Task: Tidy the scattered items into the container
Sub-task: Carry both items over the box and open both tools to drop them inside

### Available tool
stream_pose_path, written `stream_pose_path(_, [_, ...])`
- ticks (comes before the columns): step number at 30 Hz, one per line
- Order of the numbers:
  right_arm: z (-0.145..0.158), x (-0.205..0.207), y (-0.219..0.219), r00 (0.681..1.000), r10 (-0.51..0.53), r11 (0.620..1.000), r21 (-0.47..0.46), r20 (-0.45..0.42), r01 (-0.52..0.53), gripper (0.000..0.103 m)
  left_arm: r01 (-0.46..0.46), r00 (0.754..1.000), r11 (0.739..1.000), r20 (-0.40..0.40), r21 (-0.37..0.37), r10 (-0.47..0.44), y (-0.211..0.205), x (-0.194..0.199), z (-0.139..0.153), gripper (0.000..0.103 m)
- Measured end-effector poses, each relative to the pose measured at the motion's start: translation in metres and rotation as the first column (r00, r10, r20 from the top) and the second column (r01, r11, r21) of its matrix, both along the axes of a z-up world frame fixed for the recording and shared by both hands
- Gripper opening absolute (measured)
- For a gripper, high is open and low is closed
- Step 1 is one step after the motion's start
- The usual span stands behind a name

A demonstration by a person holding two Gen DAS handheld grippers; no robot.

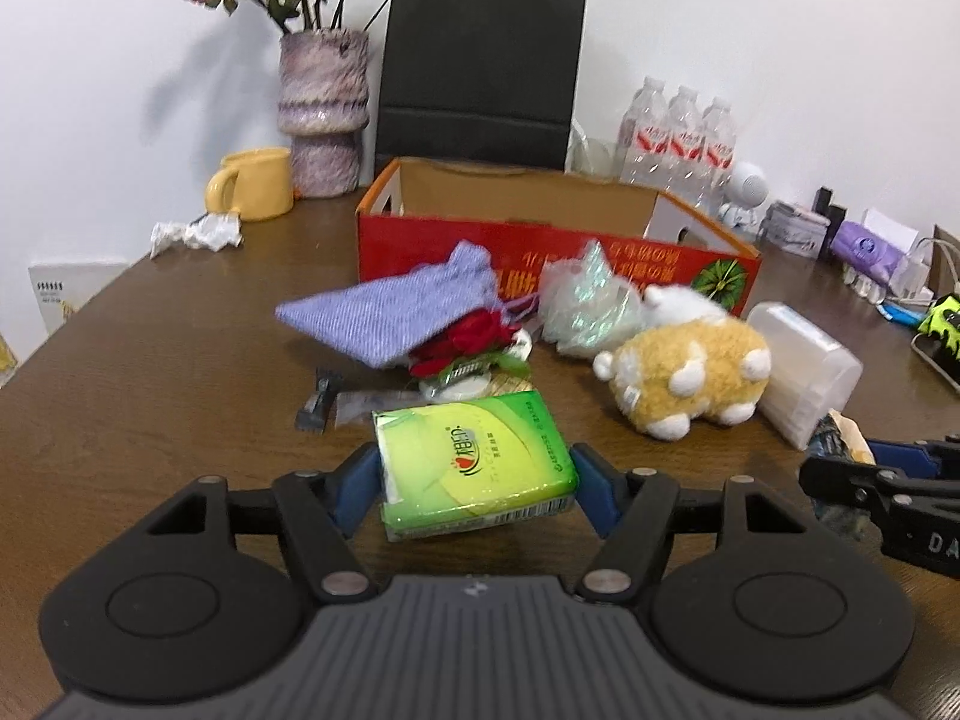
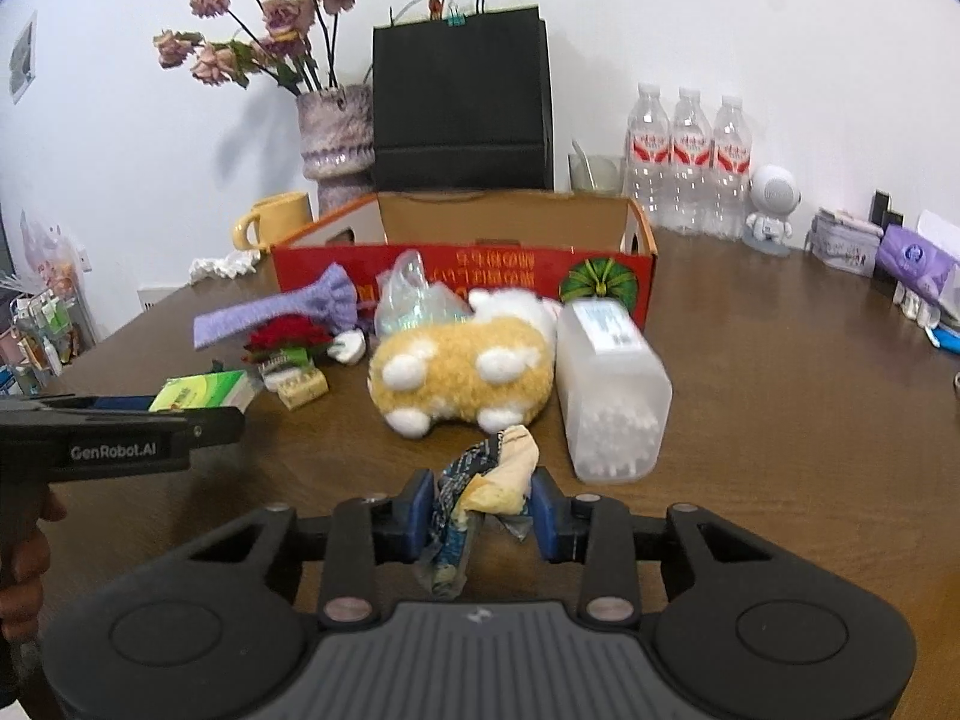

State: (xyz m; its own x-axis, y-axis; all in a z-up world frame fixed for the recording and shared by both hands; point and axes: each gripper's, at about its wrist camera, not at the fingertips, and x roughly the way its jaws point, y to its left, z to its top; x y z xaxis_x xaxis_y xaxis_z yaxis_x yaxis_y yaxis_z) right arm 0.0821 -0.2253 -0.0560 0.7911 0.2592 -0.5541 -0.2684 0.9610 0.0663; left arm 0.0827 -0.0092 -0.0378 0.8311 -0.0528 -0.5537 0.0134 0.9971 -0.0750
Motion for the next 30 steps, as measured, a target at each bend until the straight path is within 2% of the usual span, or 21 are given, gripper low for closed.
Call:
stream_pose_path(8, [0.03,0.03,-0.005,0.997,0.02,0.998,0.057,0.069,-0.024,0.033,0.057,0.994,0.998,0.096,-0.018,-0.055,-0.001,0.021,0.034,0.07])
stream_pose_path(17, [0.07,0.112,0.007,0.986,0.018,0.994,0.107,0.167,-0.036,0.033,0.062,0.982,0.997,0.184,-0.049,-0.052,-0.001,0.11,0.068,0.07])
stream_pose_path(22, [0.07,0.175,0.016,0.99,0.011,0.992,0.123,0.138,-0.028,0.033,0.042,0.984,0.997,0.177,-0.06,-0.031,0.001,0.166,0.06,0.07])
stream_pose_path(26, [0.059,0.219,0.011,0.997,0.007,0.99,0.138,0.074,-0.018,0.033,-0.01,0.983,0.994,0.183,-0.108,0.03,0.009,0.201,0.049,0.07])
stream_pose_path(30, [0.046,0.251,0.008,1.0,0.001,0.993,0.119,0.024,-0.004,0.033,-0.01,0.991,0.996,0.131,-0.089,0.022,0.015,0.223,0.039,0.07])
